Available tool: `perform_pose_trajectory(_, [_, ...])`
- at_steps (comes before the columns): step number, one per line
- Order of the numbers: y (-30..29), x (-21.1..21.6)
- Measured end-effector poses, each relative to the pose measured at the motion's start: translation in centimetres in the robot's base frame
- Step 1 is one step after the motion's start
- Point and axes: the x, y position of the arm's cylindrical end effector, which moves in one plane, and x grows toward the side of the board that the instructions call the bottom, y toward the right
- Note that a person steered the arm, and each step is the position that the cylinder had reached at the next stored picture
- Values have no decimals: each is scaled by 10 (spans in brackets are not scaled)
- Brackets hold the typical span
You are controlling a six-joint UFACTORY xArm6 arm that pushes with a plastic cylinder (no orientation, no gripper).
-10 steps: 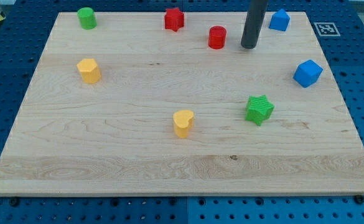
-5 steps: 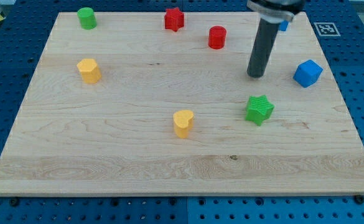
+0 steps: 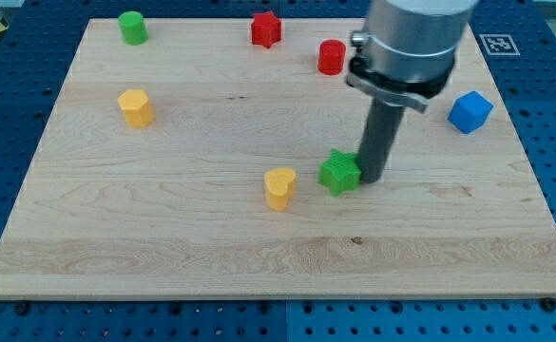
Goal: Slide green star towards bottom left
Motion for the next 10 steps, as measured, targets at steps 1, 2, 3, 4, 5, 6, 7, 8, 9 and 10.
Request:
perform_pose_trajectory(1, [-7, 2])
perform_pose_trajectory(2, [-12, 2])
perform_pose_trajectory(3, [-28, 2])
perform_pose_trajectory(4, [-47, 2])
perform_pose_trajectory(5, [-66, 2])
perform_pose_trajectory(6, [-90, 2])
perform_pose_trajectory(7, [-125, 0])
perform_pose_trajectory(8, [-165, 0])
perform_pose_trajectory(9, [-201, -16])
perform_pose_trajectory(10, [-230, -38])
